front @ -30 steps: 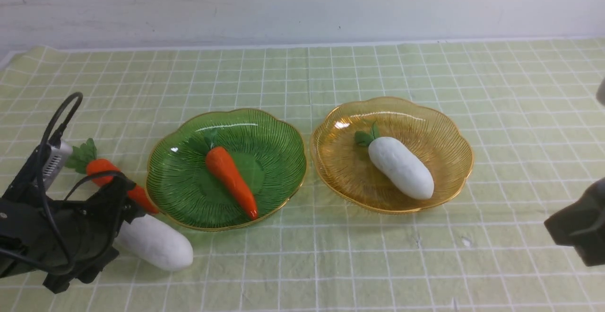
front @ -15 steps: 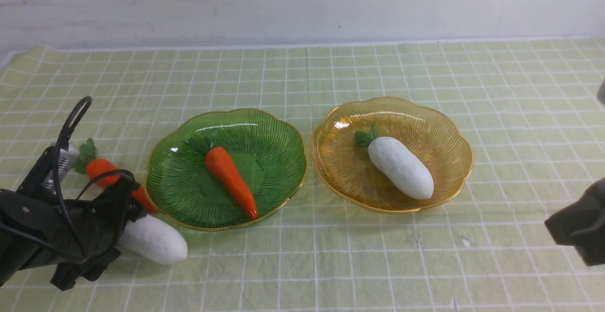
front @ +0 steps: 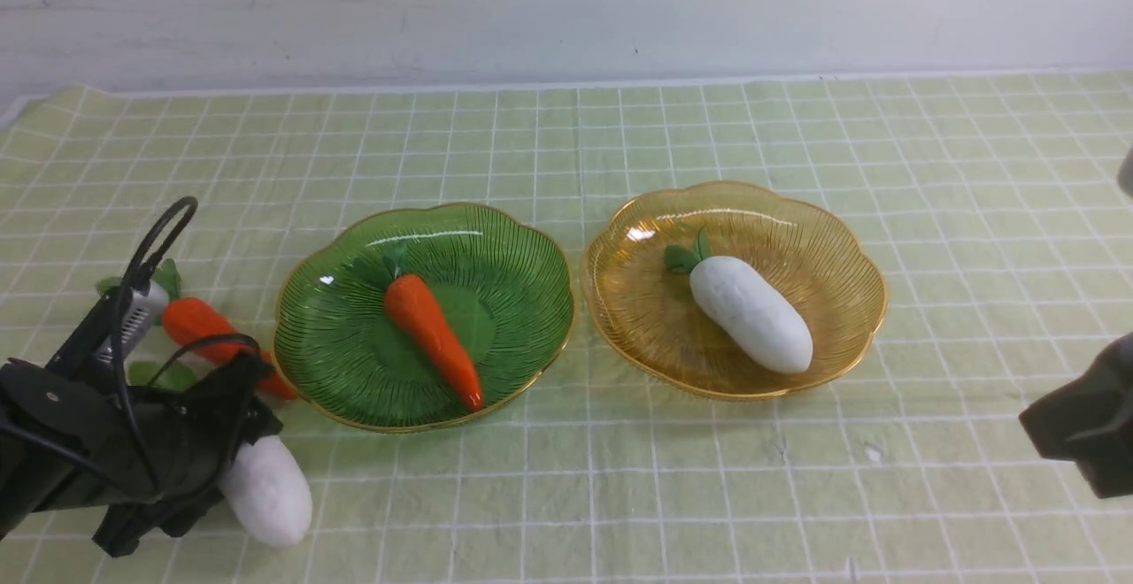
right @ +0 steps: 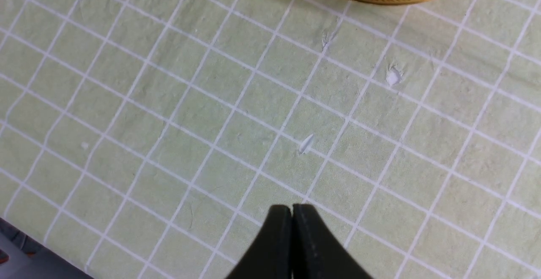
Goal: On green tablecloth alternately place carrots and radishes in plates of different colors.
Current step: 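Pick up the white radish and place it on the plate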
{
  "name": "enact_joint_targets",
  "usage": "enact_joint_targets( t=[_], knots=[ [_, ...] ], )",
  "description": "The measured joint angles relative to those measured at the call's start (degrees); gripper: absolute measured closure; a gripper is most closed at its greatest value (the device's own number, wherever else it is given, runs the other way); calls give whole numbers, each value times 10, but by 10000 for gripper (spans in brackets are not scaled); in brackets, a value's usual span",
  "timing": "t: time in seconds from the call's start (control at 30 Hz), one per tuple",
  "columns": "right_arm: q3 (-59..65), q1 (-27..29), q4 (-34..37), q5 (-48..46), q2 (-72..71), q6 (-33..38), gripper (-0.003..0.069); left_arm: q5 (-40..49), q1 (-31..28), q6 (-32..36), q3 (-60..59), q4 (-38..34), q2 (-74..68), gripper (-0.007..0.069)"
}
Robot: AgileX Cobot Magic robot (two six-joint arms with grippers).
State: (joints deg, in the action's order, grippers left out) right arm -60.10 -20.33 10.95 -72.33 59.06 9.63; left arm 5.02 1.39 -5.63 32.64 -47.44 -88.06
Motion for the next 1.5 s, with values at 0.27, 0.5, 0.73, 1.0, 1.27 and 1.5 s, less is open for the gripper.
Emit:
enact_joint_targets(
  t=[0.27,0.5,0.73,1.0,1.27,1.5],
  knots=[
    [0,0,0,0,0,0,673,43,0,123,0,0,115,195],
    [0,0,-4,0,0,0,673,202,0,139,48,9,182,195],
    [0,0,-29,0,0,0,673,350,0,142,189,52,156,195],
    [0,0,-29,0,-11,0,673,467,26,134,339,84,55,195],
    [0,0,-28,0,-106,0,673,488,123,52,481,144,-87,195],
    [0,0,-28,-6,-225,-5,673,488,210,22,636,164,-235,195]
  ],
)
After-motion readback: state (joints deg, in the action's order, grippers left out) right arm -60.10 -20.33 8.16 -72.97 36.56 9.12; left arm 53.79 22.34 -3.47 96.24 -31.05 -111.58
